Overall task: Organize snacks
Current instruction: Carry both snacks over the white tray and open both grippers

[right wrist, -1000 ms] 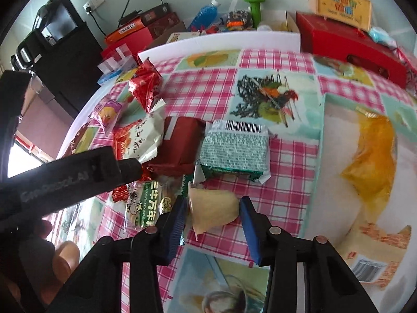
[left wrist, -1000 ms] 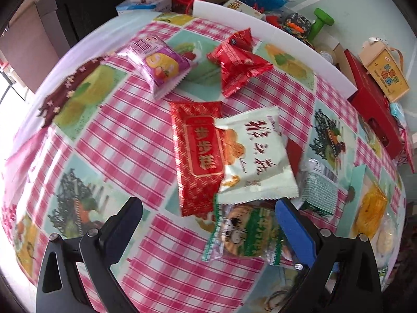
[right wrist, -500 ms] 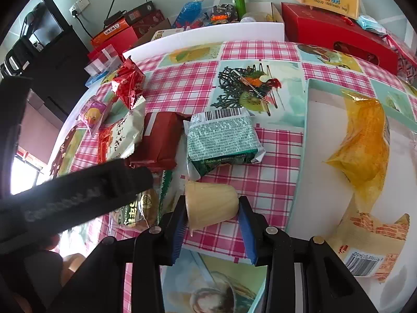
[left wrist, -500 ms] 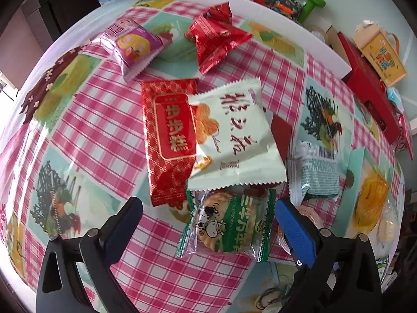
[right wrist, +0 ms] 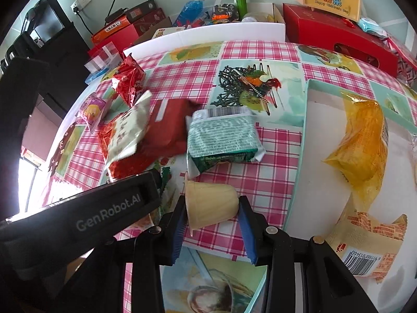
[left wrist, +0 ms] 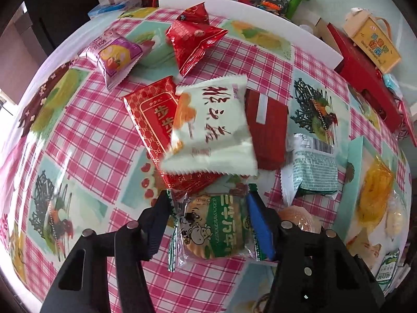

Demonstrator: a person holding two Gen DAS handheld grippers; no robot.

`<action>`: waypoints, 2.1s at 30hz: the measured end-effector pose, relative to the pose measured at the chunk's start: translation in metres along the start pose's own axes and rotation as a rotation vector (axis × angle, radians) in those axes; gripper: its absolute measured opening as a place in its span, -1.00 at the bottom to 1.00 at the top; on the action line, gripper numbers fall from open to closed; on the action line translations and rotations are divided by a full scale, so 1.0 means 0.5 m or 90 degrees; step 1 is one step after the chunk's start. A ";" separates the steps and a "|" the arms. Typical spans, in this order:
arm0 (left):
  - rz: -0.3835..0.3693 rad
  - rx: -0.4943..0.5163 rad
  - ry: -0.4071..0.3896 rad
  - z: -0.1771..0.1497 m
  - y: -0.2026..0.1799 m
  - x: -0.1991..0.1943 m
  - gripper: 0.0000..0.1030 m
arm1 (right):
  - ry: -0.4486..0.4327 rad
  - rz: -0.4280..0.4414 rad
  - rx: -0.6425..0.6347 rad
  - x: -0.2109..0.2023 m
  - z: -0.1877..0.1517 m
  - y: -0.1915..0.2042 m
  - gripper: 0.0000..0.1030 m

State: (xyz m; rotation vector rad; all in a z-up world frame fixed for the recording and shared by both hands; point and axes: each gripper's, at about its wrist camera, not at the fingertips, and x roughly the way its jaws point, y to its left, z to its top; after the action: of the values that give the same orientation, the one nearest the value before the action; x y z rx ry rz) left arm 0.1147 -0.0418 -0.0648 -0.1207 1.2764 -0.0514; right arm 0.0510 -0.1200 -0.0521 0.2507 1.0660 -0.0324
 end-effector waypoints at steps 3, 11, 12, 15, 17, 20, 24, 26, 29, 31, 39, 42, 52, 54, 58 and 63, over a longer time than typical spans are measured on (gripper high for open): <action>-0.007 -0.005 -0.001 0.001 -0.006 -0.001 0.06 | -0.001 -0.001 -0.003 -0.001 0.000 0.001 -0.21; -0.023 -0.014 -0.011 -0.002 0.015 -0.024 0.03 | -0.012 -0.003 0.000 -0.021 0.003 -0.004 -0.21; -0.027 -0.014 -0.016 0.003 0.023 -0.032 0.03 | -0.018 -0.003 0.002 -0.028 0.004 -0.005 -0.21; -0.029 -0.010 -0.032 0.007 0.021 -0.052 0.02 | -0.025 -0.002 0.009 -0.045 0.006 -0.009 -0.21; -0.033 -0.008 -0.040 0.006 0.022 -0.067 0.02 | -0.029 -0.001 0.014 -0.055 0.007 -0.012 -0.21; -0.045 -0.001 -0.061 0.005 0.023 -0.102 0.02 | -0.042 -0.002 0.024 -0.081 0.008 -0.018 -0.21; -0.057 0.018 -0.090 -0.003 0.024 -0.143 0.02 | -0.058 -0.004 0.037 -0.113 0.010 -0.030 -0.21; -0.062 0.025 -0.107 -0.009 0.018 -0.166 0.02 | -0.065 -0.011 0.045 -0.128 0.010 -0.039 -0.21; -0.068 0.033 -0.125 -0.012 0.011 -0.191 0.02 | -0.068 -0.025 0.059 -0.144 0.012 -0.060 -0.21; -0.074 0.041 -0.133 -0.014 0.001 -0.202 0.02 | -0.073 -0.046 0.081 -0.158 0.015 -0.091 -0.21; -0.112 0.123 -0.152 -0.032 -0.099 -0.221 0.02 | -0.078 -0.146 0.213 -0.209 -0.005 -0.261 -0.22; -0.126 0.167 -0.155 -0.048 -0.149 -0.224 0.02 | -0.080 -0.169 0.261 -0.227 -0.018 -0.317 -0.22; -0.151 0.298 -0.154 -0.125 -0.291 -0.216 0.03 | -0.084 -0.215 0.363 -0.272 -0.066 -0.428 -0.21; -0.159 0.317 -0.159 -0.135 -0.313 -0.211 0.03 | -0.087 -0.216 0.369 -0.278 -0.071 -0.437 -0.21; -0.162 0.327 -0.166 -0.142 -0.341 -0.203 0.03 | -0.085 -0.213 0.375 -0.276 -0.073 -0.442 -0.21; -0.164 0.329 -0.179 -0.143 -0.355 -0.193 0.04 | -0.076 -0.206 0.369 -0.265 -0.070 -0.438 -0.21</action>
State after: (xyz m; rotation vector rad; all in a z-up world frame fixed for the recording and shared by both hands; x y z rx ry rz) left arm 0.0231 -0.2123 0.0279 0.1503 0.9278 -0.5628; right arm -0.0757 -0.3378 0.0056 0.5882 0.9499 -0.6457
